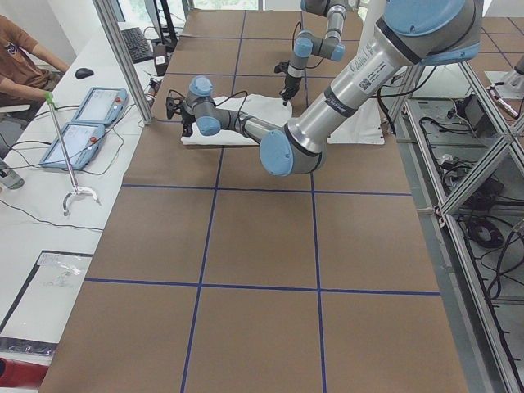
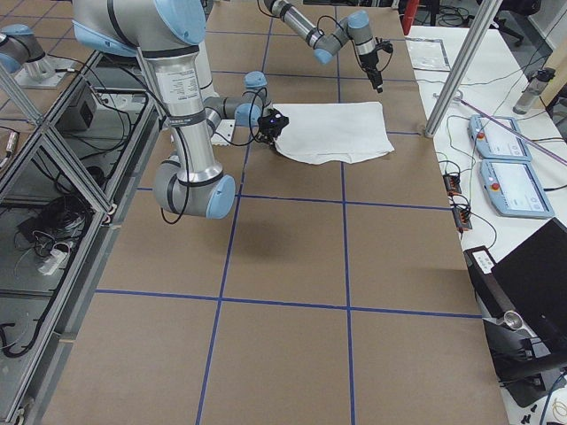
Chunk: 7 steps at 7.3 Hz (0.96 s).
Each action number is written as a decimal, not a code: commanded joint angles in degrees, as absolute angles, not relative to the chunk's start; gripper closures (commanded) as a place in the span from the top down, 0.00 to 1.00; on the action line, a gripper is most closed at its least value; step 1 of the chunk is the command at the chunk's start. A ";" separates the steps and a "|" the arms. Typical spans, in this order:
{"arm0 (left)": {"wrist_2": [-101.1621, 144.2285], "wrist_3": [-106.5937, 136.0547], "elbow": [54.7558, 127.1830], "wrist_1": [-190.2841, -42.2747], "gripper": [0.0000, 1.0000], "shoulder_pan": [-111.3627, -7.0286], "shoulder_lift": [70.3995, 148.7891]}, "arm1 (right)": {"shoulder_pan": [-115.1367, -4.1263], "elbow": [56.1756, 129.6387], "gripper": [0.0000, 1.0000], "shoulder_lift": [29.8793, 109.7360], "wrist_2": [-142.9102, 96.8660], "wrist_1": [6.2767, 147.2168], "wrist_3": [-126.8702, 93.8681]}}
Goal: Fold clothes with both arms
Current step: 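Move the right gripper to the shirt's near corner while the left gripper withdraws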
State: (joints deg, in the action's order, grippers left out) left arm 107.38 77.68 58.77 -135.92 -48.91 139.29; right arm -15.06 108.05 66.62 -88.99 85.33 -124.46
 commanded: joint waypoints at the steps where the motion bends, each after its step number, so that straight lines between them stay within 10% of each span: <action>1: 109.76 78.48 66.39 -135.00 0.66 -48.26 134.42 | -15.12 109.77 0.00 67.06 -89.12 85.69 -124.54; 7: 99.51 105.34 110.36 -122.04 0.66 -25.09 106.18 | -13.36 114.60 0.00 68.81 -89.30 85.78 -124.54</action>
